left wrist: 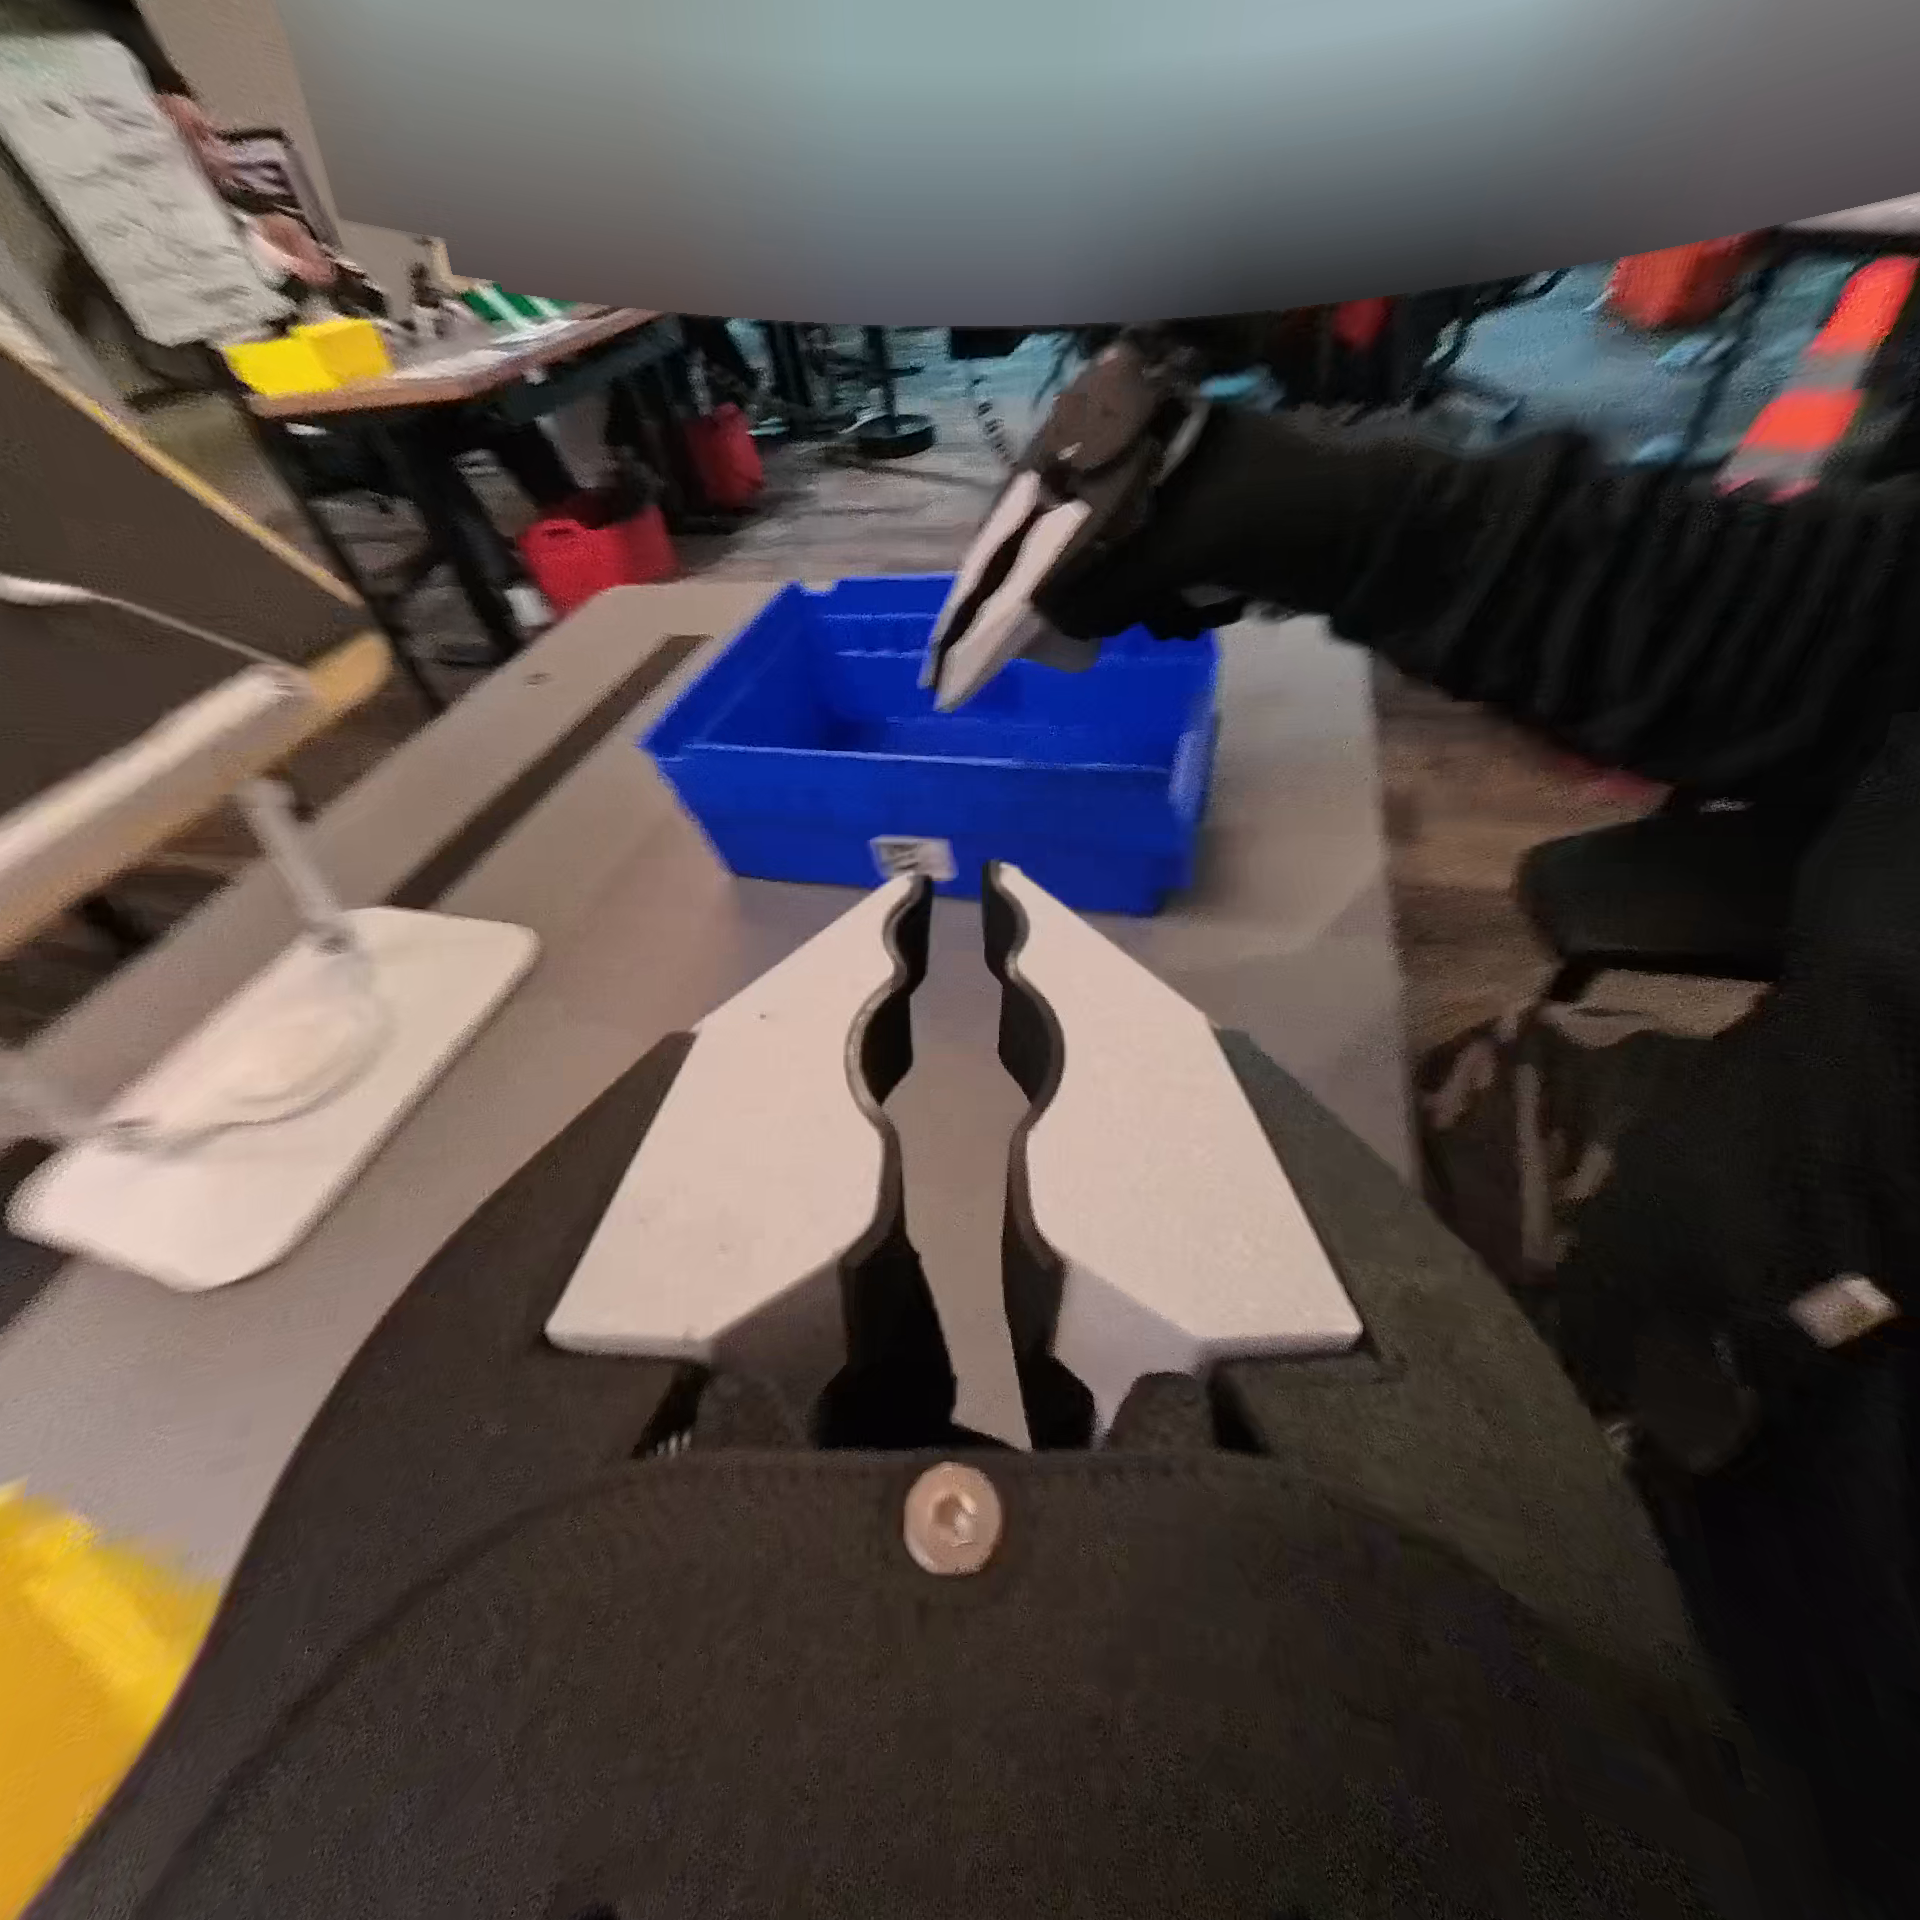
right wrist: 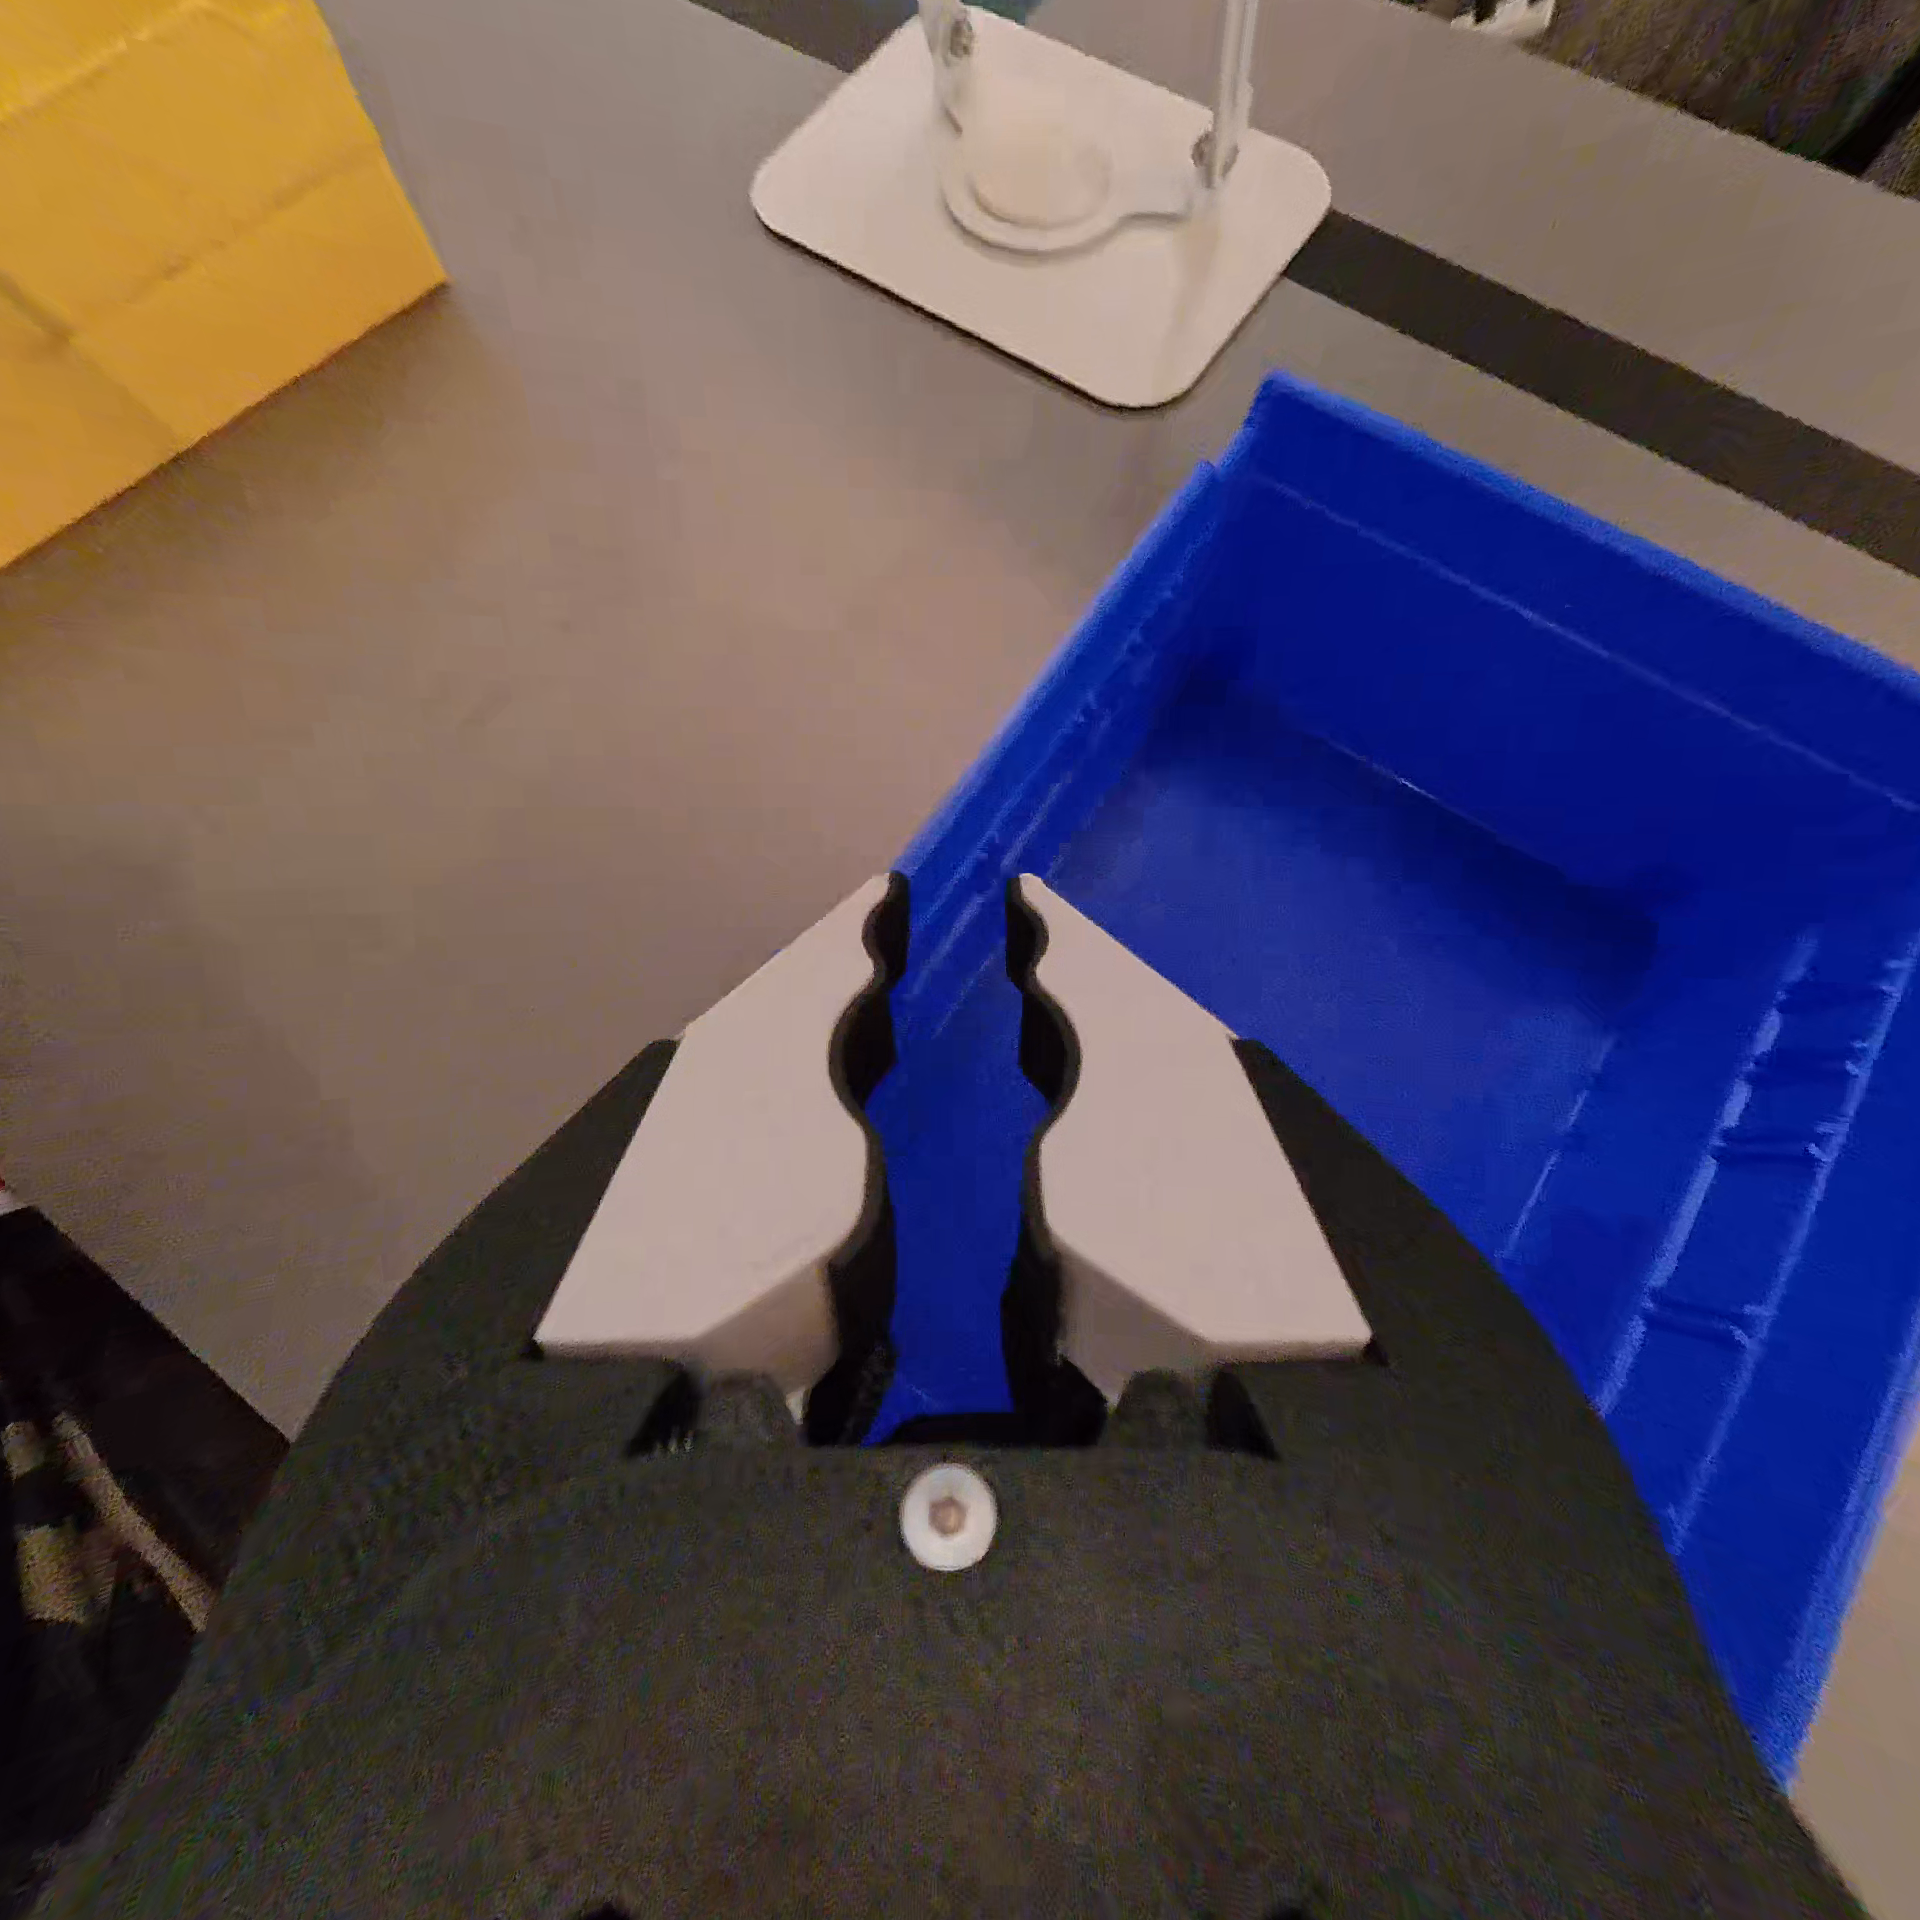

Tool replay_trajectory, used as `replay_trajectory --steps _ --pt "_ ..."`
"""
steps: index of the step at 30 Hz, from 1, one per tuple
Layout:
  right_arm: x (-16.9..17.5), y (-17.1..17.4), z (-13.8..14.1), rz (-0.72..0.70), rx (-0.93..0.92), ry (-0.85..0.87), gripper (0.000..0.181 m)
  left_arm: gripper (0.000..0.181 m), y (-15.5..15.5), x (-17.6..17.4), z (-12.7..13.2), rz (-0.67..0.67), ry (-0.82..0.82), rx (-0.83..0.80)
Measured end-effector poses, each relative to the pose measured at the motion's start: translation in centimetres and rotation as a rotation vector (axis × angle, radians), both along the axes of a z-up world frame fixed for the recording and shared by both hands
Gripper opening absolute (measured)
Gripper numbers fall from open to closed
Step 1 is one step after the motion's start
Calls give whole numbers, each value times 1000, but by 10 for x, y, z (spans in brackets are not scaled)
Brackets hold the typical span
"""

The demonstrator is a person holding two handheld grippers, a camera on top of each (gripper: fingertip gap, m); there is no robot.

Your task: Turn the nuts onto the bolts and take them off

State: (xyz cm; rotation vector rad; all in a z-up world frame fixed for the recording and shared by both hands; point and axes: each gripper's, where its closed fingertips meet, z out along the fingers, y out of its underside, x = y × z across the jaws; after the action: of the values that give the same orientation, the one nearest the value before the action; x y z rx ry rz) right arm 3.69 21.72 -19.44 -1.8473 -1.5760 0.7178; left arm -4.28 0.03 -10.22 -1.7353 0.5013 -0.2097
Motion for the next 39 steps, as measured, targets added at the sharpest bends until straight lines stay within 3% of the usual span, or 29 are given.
replay_trajectory --steps 4,8,13,16,23,27,30,35,39 --pt "-12 -34 15 73 2 76 15 13 -11 -86 8 246 229 -62" --pt "-18 -58 24 110 11 144 12 14 -30 -173 -4 459 314 -210" --pt "-23 -77 29 129 19 209 10 20 -44 -241 -40 586 359 -409" --pt "-27 -87 31 146 27 237 10 23 -45 -267 -74 622 288 -571" --pt "-33 -99 31 180 43 269 9 26 -34 -291 -145 601 6 -877" --pt "-34 -102 29 193 37 282 8 24 -33 -299 -170 589 -79 -1017" --pt "-33 -102 27 197 35 286 8 26 -34 -297 -182 576 -94 -1117" --pt "-32 -100 29 198 32 304 7 11 -31 -296 -192 568 -96 -1200" --pt "-30 -97 30 191 31 314 7 18 -33 -295 -205 571 -93 -1260"
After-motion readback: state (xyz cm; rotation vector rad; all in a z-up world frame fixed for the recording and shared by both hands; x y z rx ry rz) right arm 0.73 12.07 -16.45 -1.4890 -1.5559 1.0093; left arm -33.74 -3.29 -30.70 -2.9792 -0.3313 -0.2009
